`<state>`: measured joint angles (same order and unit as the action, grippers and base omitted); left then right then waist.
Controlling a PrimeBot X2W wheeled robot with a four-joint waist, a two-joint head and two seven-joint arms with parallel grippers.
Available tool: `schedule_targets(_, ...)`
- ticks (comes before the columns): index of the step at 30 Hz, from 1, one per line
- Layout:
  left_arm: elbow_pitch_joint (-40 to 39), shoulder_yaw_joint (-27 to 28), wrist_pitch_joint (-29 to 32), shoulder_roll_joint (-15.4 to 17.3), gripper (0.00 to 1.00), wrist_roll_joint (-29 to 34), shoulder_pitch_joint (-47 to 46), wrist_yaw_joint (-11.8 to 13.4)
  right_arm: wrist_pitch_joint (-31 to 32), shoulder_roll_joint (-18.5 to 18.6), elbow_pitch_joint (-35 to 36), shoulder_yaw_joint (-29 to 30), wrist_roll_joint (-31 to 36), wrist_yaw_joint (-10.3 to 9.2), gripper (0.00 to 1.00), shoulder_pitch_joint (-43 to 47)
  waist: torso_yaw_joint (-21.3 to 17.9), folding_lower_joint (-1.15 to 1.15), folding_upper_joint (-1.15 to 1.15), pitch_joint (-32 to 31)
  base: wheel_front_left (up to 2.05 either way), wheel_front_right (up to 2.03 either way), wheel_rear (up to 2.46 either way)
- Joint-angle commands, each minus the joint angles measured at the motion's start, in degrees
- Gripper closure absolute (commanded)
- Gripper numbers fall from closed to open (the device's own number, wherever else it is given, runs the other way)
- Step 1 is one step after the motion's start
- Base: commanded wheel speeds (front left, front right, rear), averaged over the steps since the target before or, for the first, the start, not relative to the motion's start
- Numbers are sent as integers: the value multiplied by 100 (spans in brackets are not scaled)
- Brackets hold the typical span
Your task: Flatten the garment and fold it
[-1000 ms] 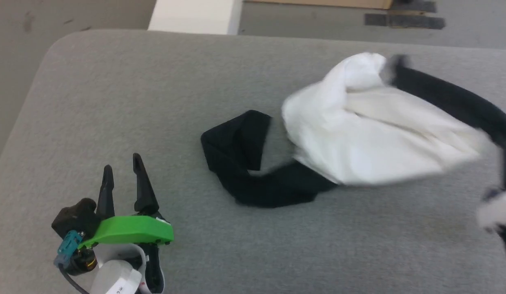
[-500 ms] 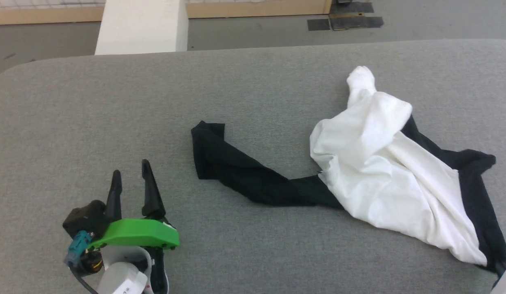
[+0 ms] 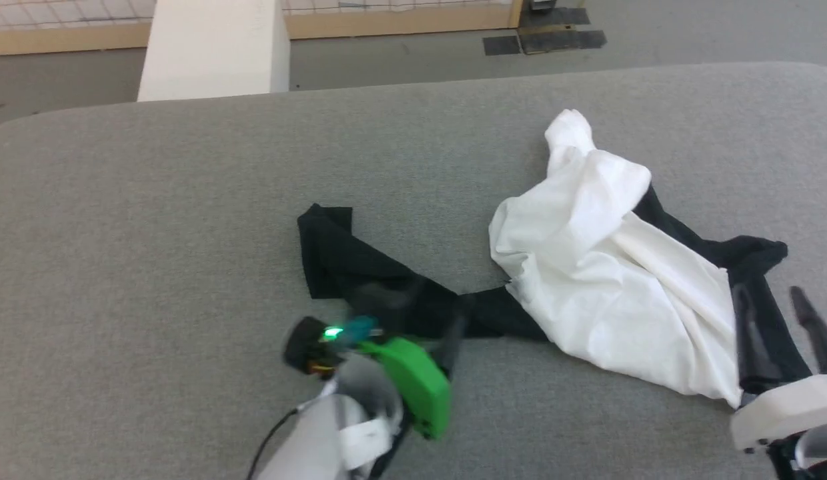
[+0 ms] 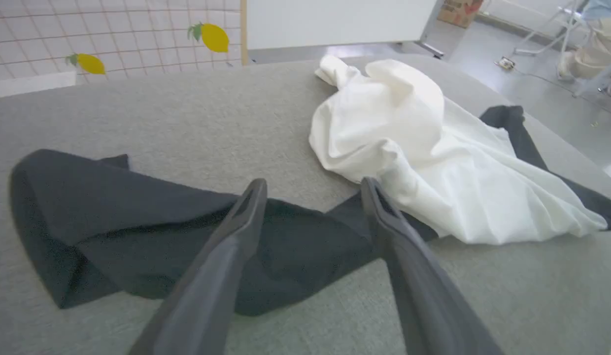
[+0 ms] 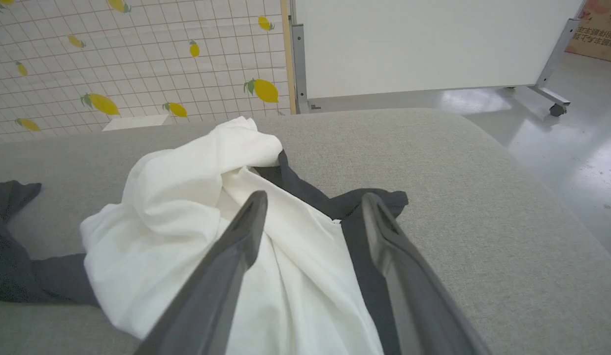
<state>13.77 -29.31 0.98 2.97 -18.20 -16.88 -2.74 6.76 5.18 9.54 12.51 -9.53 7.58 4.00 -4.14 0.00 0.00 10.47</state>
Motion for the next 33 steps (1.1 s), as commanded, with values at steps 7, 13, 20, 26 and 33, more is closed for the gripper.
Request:
schedule_targets(7, 715, -704, 1586, 61, 0, 425, -744, -170, -147, 6, -138, -443, -143, -9, 0, -53, -275, 0, 0, 196, 0, 0, 0)
schedule_targets(13, 1207, -806, 2849, 200, 6, 556, -1116, -34, -185, -14, -249, -610, -225, -9, 0, -190, -387, 0, 0, 344, 0, 0, 0)
schedule_targets(20, 839, -545, 3518, 307, 100, 145, -935, 69, -215, -27, -327, -578, -278, -9, 0, -273, -244, 0, 0, 362, 0, 0, 0)
schedule_targets(26, -579, 500, 3030, 725, 100, -320, -223, 800, -208, -33, -250, -425, -260, -9, 0, -270, 64, 0, 0, 270, 0, 0, 0)
schedule_targets(33, -2383, 1909, 3132, 1443, 100, -601, 1241, 1911, -81, -82, -217, -163, -158, -9, 0, -224, 431, 0, 0, 180, 0, 0, 0)
